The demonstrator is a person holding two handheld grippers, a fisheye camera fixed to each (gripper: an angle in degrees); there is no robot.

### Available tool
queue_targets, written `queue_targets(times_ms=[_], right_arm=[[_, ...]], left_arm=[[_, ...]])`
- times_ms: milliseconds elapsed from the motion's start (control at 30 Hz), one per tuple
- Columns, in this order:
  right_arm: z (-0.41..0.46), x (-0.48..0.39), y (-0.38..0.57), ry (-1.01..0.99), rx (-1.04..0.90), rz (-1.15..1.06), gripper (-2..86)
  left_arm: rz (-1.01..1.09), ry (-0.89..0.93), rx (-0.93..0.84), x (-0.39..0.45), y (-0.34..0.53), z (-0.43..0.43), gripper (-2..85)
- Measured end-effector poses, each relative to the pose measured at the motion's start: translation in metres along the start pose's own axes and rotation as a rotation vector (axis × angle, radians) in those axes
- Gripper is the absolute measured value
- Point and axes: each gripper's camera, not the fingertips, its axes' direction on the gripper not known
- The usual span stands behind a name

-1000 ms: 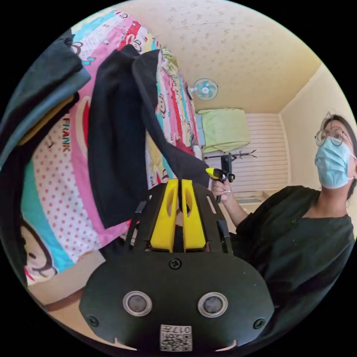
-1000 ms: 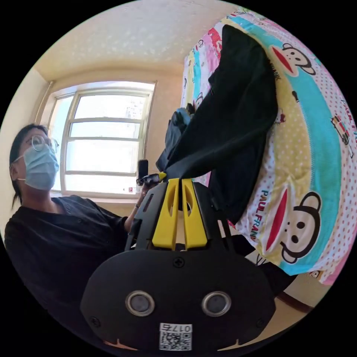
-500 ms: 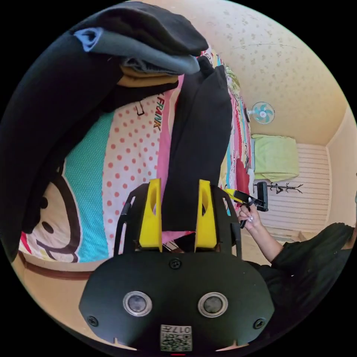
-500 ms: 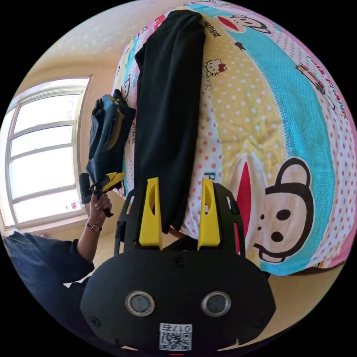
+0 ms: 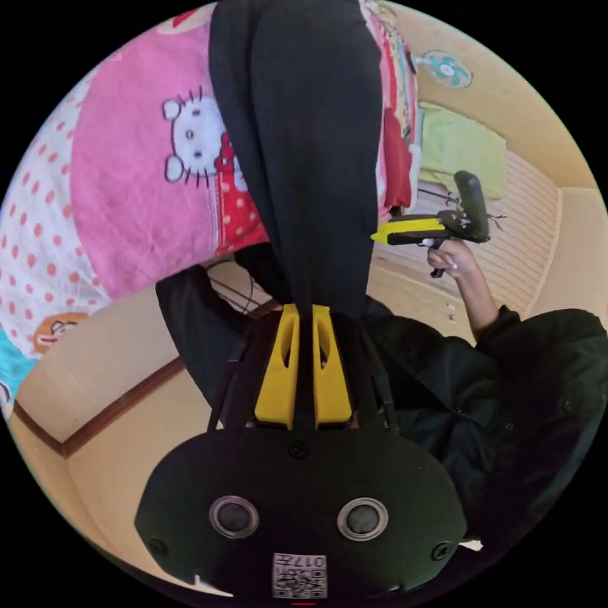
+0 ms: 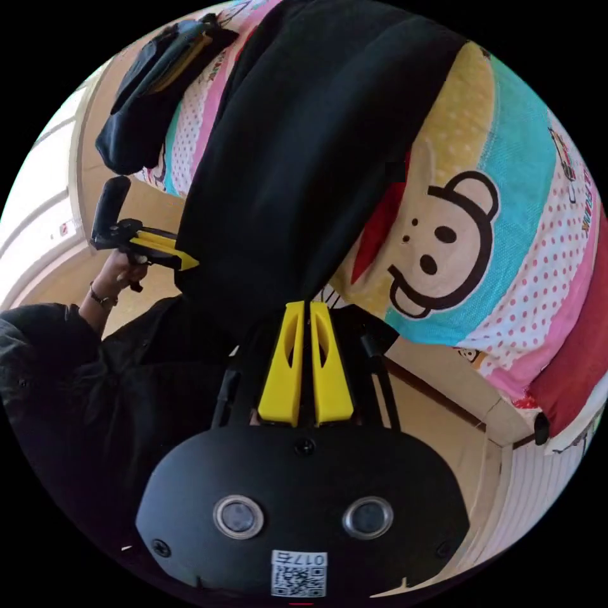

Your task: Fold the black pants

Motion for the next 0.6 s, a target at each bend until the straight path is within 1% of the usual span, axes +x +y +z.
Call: queue_targets(times_ms=[33, 67, 100, 133, 167, 200, 233, 267, 300, 333, 367, 400, 433, 467, 500, 533, 600], right_arm=[[0.007, 0.003, -0.003, -0.008, -0.054, 0.001, 3.5], [0.018, 0.012, -0.011, 0.008, -0.161, 0.025, 4.7], [0.017, 0.023, -0.021, 0.071, -0.205, 0.062, 6.8], [0.011, 0.028, -0.027, 0.109, -0.193, 0.089, 7.7], [-0.012, 0.038, -0.041, 0.159, -0.114, 0.133, 9.5], [-0.044, 0.044, -0.060, 0.163, 0.011, 0.155, 10.2], [-0.061, 0.046, -0.071, 0.153, 0.077, 0.157, 10.5], [-0.097, 0.047, -0.095, 0.127, 0.207, 0.154, 11.1], [-0.132, 0.044, -0.123, 0.111, 0.335, 0.137, 11.7], [-0.149, 0.041, -0.139, 0.112, 0.399, 0.124, 11.9], [-0.181, 0.032, -0.173, 0.135, 0.519, 0.093, 12.5], [-0.206, 0.024, -0.211, 0.171, 0.599, 0.076, 12.9], [-0.216, 0.021, -0.231, 0.189, 0.634, 0.075, 13.1], [-0.233, 0.017, -0.270, 0.196, 0.707, 0.080, 13.4], [-0.245, 0.015, -0.311, 0.179, 0.757, 0.093, 13.6], [-0.249, 0.014, -0.330, 0.174, 0.771, 0.111, 13.6], [-0.265, 0.014, -0.385, 0.167, 0.881, 0.208, 13.7]], left_arm=[[-0.050, -0.060, -0.073, -0.004, -0.001, 0.018, 6.2], [-0.094, -0.146, -0.090, -0.007, -0.002, 0.024, 8.2], [-0.104, -0.185, -0.076, -0.008, -0.003, 0.024, 8.3], [-0.105, -0.235, -0.012, -0.007, -0.005, 0.015, 8.6], [-0.089, -0.250, 0.086, -0.003, -0.010, 0.000, 8.7], [-0.074, -0.246, 0.139, 0.001, -0.014, -0.009, 8.7], [-0.038, -0.233, 0.252, 0.008, -0.021, -0.026, 8.9], [0.010, -0.216, 0.361, 0.017, -0.029, -0.043, 9.1], [0.035, -0.207, 0.406, 0.022, -0.034, -0.049, 9.2], [0.072, -0.198, 0.477, 0.029, -0.046, -0.059, 9.6], [0.088, -0.212, 0.527, 0.035, -0.059, -0.065, 10.3], [0.092, -0.228, 0.553, 0.037, -0.065, -0.067, 10.4], [0.088, -0.274, 0.608, 0.042, -0.075, -0.070, 10.7], [0.063, -0.319, 0.681, 0.045, -0.081, -0.071, 10.7], [0.055, -0.329, 0.717, 0.047, -0.084, -0.072, 10.8], [0.052, -0.331, 0.767, 0.049, -0.089, -0.072, 10.9], [0.054, -0.314, 0.767, 0.048, -0.102, -0.063, 11.3]])
